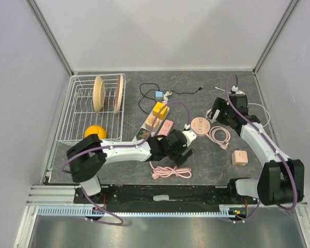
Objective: Insert the plug
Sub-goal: Pick up the plug from the center of the board.
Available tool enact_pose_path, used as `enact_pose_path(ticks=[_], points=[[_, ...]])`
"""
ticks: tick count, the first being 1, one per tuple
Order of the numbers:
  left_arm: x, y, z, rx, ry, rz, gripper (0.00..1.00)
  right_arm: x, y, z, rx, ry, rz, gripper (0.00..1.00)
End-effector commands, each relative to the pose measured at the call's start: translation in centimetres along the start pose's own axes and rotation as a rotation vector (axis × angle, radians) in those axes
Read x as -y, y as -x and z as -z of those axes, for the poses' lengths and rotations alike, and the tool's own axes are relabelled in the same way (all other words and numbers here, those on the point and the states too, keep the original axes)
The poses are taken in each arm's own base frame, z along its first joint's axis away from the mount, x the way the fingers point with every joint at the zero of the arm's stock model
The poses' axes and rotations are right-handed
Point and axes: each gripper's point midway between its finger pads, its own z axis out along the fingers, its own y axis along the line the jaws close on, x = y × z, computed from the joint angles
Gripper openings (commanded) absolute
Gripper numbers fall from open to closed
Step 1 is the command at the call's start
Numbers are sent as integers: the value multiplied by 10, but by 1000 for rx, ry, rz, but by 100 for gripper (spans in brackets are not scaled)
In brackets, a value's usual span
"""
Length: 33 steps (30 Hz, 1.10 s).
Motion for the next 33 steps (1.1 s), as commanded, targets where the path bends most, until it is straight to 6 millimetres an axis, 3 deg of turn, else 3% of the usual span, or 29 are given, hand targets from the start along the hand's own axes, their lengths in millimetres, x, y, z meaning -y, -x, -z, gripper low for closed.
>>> enact_pose_path(ticks=[1,6,11,12,22,28,33], points=[[-17,65,46,205,74,78,94,2,40,-11,77,-75,8,95],[-47,82,86,297,167,138,95,12,45,-39,57,-206,-11,95],[-76,82,116,362,230,191,95,6,48,-59,59,-272,-40,97],[-80,79,122,372,235,198,95,8,41,-67,34,-291,-33,98],[-97,56,129,371,243,249,95,6,17,-106,-18,-373,-60,98],[-99,52,130,373,228,255,95,8,15,-108,-18,-387,-61,83],[-98,56,131,385,219,264,95,4,16,-102,-5,-358,-79,54]])
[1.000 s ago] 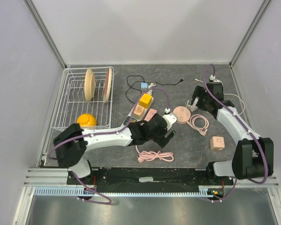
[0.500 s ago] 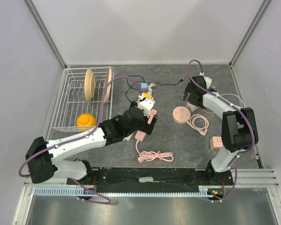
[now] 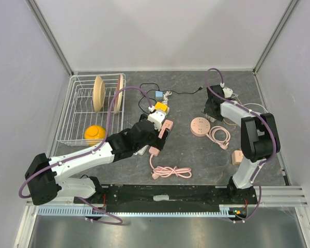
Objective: Insert the plug
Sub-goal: Pick up the plug from the center of the board, then adjust the plug.
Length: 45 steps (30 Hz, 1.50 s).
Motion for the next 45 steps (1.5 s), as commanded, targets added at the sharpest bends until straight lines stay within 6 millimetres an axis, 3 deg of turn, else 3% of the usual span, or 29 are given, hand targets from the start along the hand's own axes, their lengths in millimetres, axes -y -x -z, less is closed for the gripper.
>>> enact_pose_path(ticks=[1,2,5,8,13,14,16,17,19,20,21,22,23,24,26,27,28,29,30,35,39,45], points=[[3,15,4,53,-19,62,95,-9,20,14,58,40,-47,49],[4,17,5,57,-21,70,95,-12,23,18,69,59,-54,39],[4,18,5,61,-23,92,95,-18,25,26,77,109,-63,23],[5,20,6,66,-29,120,95,-24,24,34,83,166,-68,14],[4,23,8,76,-31,174,95,-38,23,55,109,315,-28,10],[4,24,8,77,-33,200,95,-48,29,70,135,386,-26,9],[2,29,8,96,-39,244,95,-53,24,81,145,452,-1,9],[2,29,8,100,-41,285,95,-59,32,96,185,507,-10,8],[0,31,6,109,-51,346,95,-69,20,111,175,610,15,7],[-2,37,5,133,-52,375,94,-78,29,130,229,680,10,7],[-2,40,4,145,-58,396,95,-81,16,135,209,731,26,6],[-1,39,3,149,-69,433,95,-84,14,143,215,769,23,5],[-2,48,2,188,-79,460,95,-92,21,163,265,843,17,5],[-2,53,2,208,-89,482,95,-95,4,168,235,907,34,5],[-1,55,1,227,-111,538,95,-102,6,193,283,1012,37,5],[-4,68,3,278,-129,570,95,-102,-5,194,269,1040,52,5],[-1,67,3,282,-158,605,95,-105,-12,204,261,1100,73,4],[-3,72,4,303,-174,632,95,-106,-8,218,305,1153,84,4],[-9,81,5,345,-184,659,95,-103,-16,217,301,1174,94,3],[-15,97,11,393,-277,746,95,-104,-33,261,363,1412,217,0],[-7,110,15,392,-344,770,94,-102,-51,280,378,1544,302,0],[13,126,16,359,-447,727,95,-105,-59,306,422,1677,393,1]])
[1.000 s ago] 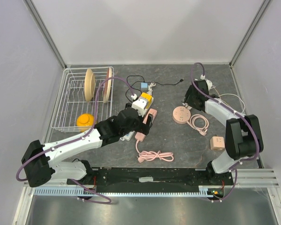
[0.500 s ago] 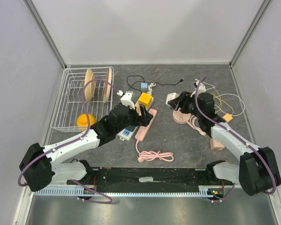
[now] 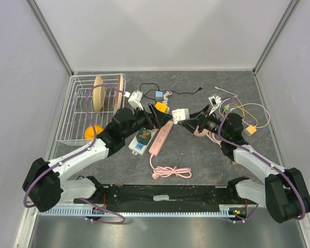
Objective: Insert the plug
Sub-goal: Adjust the plug.
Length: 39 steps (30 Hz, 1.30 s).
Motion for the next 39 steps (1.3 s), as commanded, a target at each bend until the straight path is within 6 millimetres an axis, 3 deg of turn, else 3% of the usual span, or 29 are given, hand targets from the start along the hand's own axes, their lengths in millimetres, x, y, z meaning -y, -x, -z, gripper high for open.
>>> enact_pose_path(ticks=[1,4,11,22,28,31,32,35,36,37,38,39], points=[[45,23,-5,19,-148,44,95,-44,20,-3,48,209,172,1],[51,26,-9,16,-161,50,95,-42,17,-7,27,198,201,1],[52,15,-23,-69,-138,26,95,-42,17,-12,18,182,235,1],[35,-13,-35,-163,89,-125,89,-37,16,-17,1,137,279,1],[32,-27,-40,-183,138,-152,77,-34,11,-19,-19,114,304,1],[36,-37,-43,-208,132,-156,65,-31,10,-20,-16,95,315,1],[36,-38,-43,-210,130,-158,57,-31,10,-19,-14,89,323,1],[38,-35,-42,-193,118,-195,41,-30,11,-19,-22,78,340,8],[37,-33,-43,-172,103,-246,35,-28,8,-17,-43,68,332,18],[39,-27,-39,-151,85,-283,21,-30,10,-17,-50,72,340,27],[41,-19,-39,-112,65,-320,16,-31,9,-17,-63,72,351,39],[36,-15,-39,-69,54,-405,13,-29,5,-14,-95,61,338,64]])
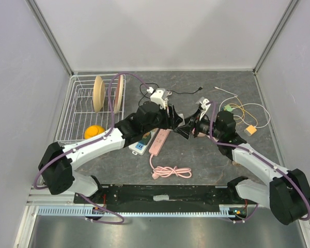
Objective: Insert the plug
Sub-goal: Adjust the plug.
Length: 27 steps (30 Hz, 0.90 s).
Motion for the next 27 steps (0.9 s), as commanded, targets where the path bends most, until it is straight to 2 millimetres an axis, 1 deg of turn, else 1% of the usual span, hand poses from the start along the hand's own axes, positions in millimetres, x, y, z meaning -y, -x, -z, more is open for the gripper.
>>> enact_pose_path(ticks=[1,2,3,4,5,6,7,8,9,10,11,12,13,14,15,16,18,19,20,21,22,23,24,26,27], points=[[16,31,18,190,-99,-246,13,-11,44,0,48,5,126,73],[11,33,20,214,-89,-283,13,-11,43,1,35,-1,118,81],[1,28,21,222,-78,-348,13,-12,38,4,5,-9,96,95],[0,37,26,259,-88,-370,13,-14,42,6,3,-9,95,98],[-4,31,27,253,-100,-443,14,-15,42,7,-7,-10,88,98],[-4,31,30,262,-113,-489,15,-17,39,11,-27,-17,72,98],[0,36,33,303,-139,-532,15,-20,42,13,-30,-17,73,98],[-4,28,37,308,-155,-591,15,-19,43,15,-36,-36,65,98],[-5,27,39,326,-163,-641,15,-19,37,19,-67,-59,20,98],[0,32,43,373,-185,-675,16,-20,45,21,-64,-76,8,98],[-1,22,46,371,-222,-762,16,-20,43,22,-82,-91,-16,98],[0,20,48,385,-238,-796,17,-20,36,26,-126,-102,-58,98],[1,18,50,394,-252,-824,17,-25,45,27,-126,-95,-58,98],[2,14,52,405,-274,-873,17,-27,47,27,-136,-92,-61,98],[2,12,53,407,-288,-897,18,-27,44,30,-160,-106,-79,98],[4,10,55,413,-305,-920,18,-27,56,31,-147,-119,-66,98],[11,4,59,428,-362,-985,20,-25,59,34,-159,-162,-74,98],[13,1,61,429,-384,-1007,21,-25,70,35,-147,-175,-58,98],[20,-4,63,427,-433,-1040,20,-23,66,36,-176,-192,-68,98],[22,-5,65,428,-453,-1054,21,-23,74,37,-174,-197,-55,98],[24,-7,66,429,-470,-1062,20,-22,73,37,-187,-202,-55,98],[29,-7,67,433,-494,-1068,20,-20,68,38,-216,-211,-64,98],[31,-7,68,439,-505,-1069,20,-20,71,38,-220,-216,-62,98],[34,-8,66,439,-521,-1088,20,-15,66,39,-248,-242,-74,98],[35,-8,66,439,-526,-1092,20,-15,69,39,-247,-253,-76,98]])
